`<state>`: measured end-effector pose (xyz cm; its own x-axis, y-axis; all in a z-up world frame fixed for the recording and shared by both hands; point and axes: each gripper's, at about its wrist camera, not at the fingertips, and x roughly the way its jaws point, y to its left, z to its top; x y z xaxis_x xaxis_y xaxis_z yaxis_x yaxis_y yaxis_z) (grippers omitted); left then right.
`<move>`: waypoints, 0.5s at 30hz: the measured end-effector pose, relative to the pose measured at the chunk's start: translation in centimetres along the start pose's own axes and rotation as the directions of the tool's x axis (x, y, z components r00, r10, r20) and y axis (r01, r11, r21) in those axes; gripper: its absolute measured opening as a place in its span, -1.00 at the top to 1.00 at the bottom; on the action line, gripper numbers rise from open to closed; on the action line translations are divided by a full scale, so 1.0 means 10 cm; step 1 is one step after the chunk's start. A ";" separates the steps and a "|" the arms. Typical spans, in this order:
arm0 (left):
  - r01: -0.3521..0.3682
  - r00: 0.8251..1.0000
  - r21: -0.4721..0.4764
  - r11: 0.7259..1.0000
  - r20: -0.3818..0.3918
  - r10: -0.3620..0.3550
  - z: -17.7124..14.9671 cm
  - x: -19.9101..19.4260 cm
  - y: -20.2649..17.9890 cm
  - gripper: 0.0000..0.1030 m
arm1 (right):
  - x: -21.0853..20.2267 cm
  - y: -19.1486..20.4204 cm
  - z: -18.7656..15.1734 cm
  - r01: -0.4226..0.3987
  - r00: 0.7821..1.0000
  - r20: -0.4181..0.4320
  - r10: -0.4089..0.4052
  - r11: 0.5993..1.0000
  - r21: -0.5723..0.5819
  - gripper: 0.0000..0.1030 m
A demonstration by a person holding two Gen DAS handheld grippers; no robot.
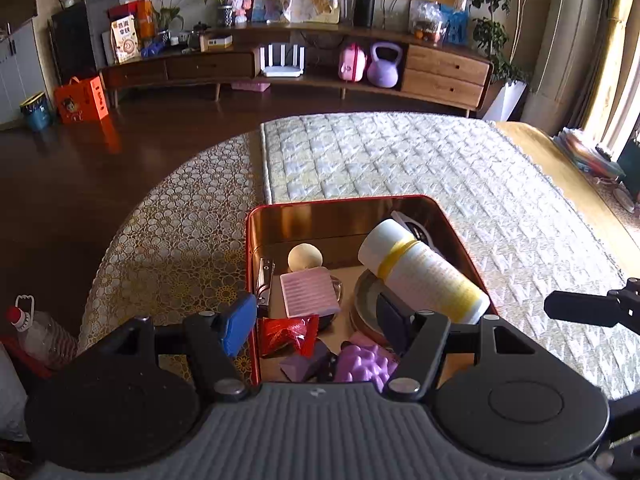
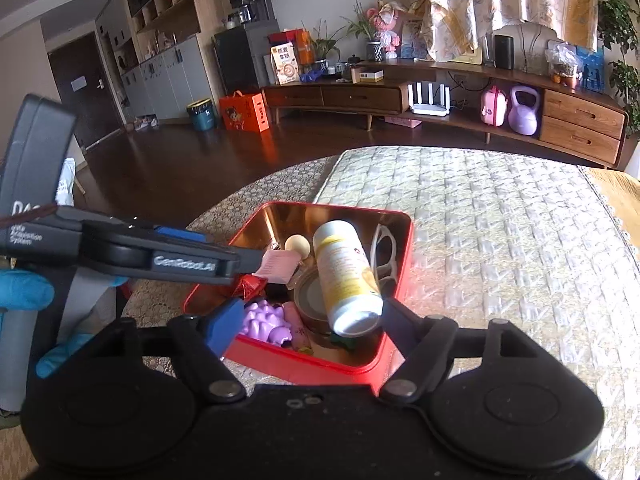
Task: Organize rigid objects
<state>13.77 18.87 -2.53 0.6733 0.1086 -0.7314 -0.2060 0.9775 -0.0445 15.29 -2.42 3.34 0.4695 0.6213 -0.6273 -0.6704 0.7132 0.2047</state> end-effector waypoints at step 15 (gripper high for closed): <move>-0.002 0.996 -0.017 1.000 0.086 0.003 -0.35 -0.56 -0.07 -0.47 | -0.43 -0.05 -0.08 -0.015 0.991 0.130 0.018 1.000 -0.020 -0.81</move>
<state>7.63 16.99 -0.74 0.7313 0.1272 -0.6701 -0.2192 0.9742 -0.0543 13.13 -5.76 5.33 0.5281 0.6707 -0.5208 -0.6887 0.6971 0.1994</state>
